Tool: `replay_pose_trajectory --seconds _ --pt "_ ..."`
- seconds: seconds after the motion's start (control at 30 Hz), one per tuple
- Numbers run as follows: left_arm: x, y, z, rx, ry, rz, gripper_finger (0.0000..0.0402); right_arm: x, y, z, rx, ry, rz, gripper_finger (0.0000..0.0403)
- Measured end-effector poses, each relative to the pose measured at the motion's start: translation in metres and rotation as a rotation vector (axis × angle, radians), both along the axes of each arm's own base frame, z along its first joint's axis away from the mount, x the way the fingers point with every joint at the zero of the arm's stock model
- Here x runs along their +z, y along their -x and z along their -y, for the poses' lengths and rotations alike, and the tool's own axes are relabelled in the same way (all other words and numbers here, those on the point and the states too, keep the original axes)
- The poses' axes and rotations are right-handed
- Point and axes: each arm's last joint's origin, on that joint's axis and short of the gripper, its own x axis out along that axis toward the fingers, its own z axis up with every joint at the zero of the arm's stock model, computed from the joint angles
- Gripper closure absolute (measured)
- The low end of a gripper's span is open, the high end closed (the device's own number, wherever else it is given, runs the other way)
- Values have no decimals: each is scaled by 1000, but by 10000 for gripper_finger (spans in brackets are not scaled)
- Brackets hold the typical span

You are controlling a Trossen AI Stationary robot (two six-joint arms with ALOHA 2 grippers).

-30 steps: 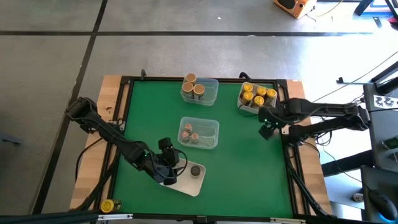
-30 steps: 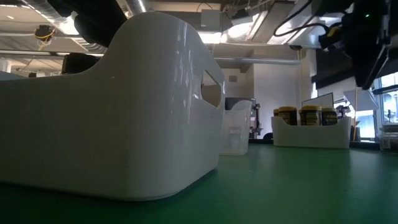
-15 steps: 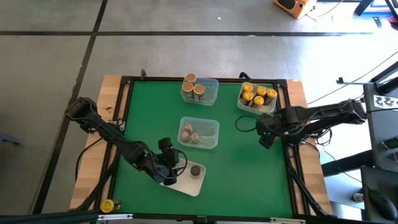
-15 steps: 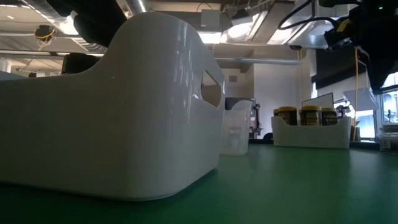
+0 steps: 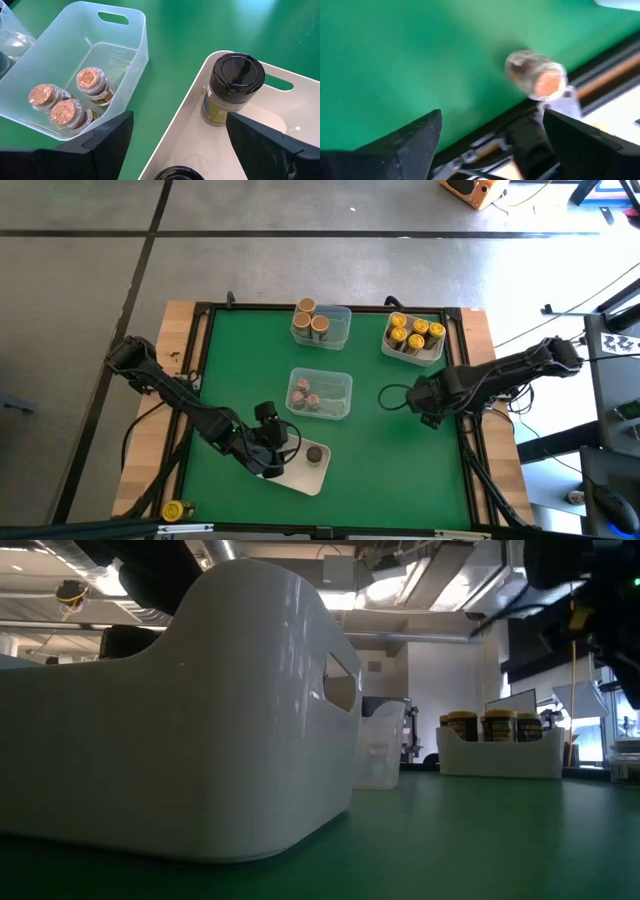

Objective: Sort spices by type
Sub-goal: Put the light brown seasoning bottle into the bottom transparent bin

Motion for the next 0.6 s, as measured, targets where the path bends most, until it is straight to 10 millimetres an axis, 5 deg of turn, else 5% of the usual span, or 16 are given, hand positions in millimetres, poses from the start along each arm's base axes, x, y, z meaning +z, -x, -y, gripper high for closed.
replay_pose_trajectory --seconds 0.27,0.6 --pt "0 0 0 9 -10 9 86 -6 3 8 -7 180 -18 54" --pt "0 0 0 9 -10 12 86 -21 -11 35 -124 83 -160 54"
